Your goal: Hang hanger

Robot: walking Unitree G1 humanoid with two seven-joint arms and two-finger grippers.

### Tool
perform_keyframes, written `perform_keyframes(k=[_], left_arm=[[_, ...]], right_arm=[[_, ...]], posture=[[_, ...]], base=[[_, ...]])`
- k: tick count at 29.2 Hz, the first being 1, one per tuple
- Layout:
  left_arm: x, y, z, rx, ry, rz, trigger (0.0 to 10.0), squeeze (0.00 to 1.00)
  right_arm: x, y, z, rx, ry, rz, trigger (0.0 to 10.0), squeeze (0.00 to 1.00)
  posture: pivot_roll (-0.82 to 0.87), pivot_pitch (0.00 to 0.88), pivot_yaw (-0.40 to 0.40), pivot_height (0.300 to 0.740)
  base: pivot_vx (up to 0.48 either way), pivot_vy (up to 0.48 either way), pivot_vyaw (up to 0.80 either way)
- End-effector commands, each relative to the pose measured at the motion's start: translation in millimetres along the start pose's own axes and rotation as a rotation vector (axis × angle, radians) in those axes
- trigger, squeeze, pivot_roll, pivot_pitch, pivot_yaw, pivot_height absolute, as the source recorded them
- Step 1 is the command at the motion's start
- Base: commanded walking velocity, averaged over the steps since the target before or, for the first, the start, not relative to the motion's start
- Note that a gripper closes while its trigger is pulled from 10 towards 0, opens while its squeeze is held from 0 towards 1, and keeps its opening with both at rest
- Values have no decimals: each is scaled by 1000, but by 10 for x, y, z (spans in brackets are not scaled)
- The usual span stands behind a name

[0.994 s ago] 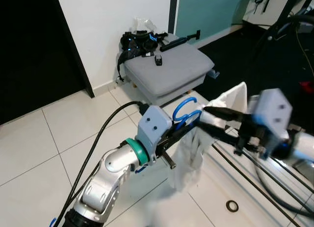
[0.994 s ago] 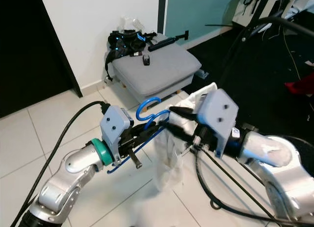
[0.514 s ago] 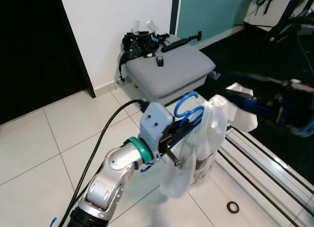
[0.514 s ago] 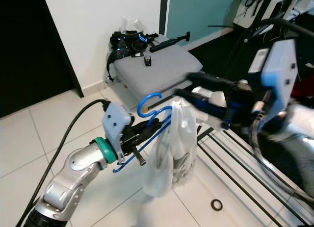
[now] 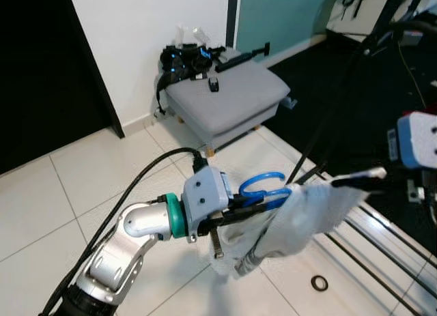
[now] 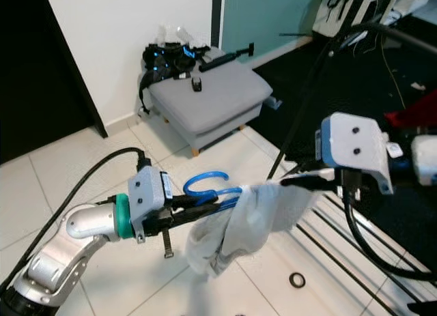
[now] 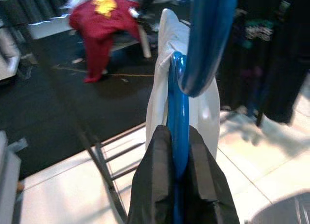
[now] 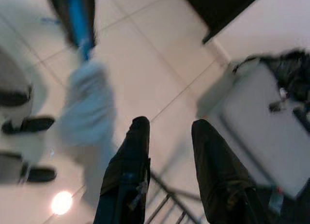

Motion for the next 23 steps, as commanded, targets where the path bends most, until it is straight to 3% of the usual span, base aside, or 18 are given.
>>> perform_keyframes(k=[1,5,9,11,12,19,21,23], left_arm=[[-67,96,18,-34,-47,49,10000,0],[0,100,13,-34,-37,57,10000,0],[9,89,9,-30,-39,63,10000,0],[7,70,15,-26,-49,70,10000,0],[8,60,17,-24,-53,72,10000,0],[7,50,39,-25,-63,74,10000,0],[4,44,34,-25,-73,77,10000,0],[4,43,33,-26,-75,77,10000,0]], right_arm=[[42,-27,33,2,42,5,10000,0],[232,78,65,-153,162,157,10000,0],[250,137,52,-213,181,201,10000,0],[168,177,29,-255,140,207,10000,412],[129,208,11,-276,131,215,10000,1000],[118,211,-43,-243,124,180,10000,1000],[277,106,-58,-158,217,205,10000,0],[317,94,-56,-147,242,213,10000,0]], posture=[[-222,213,87,740],[-208,217,91,740],[-210,218,95,740],[-213,216,98,740],[-215,215,104,740],[-217,214,108,740],[-224,213,114,740],[-224,213,114,740]], base=[[0,0,0],[0,0,0],[0,0,0],[0,0,0],[0,0,0],[0,0,0],[0,0,0],[0,0,0]])
Point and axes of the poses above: a point about 5 cm out from each wrist's last joint towards the gripper, its own z axis pointing out of the wrist towards the gripper, its own y axis along the axis of the wrist's last joint, x = y × z, the point moved 3 cm from there along z, pointing out of the wrist towards the gripper, and after that the axes turned 1 degree about -z, right-handed, at the moved point
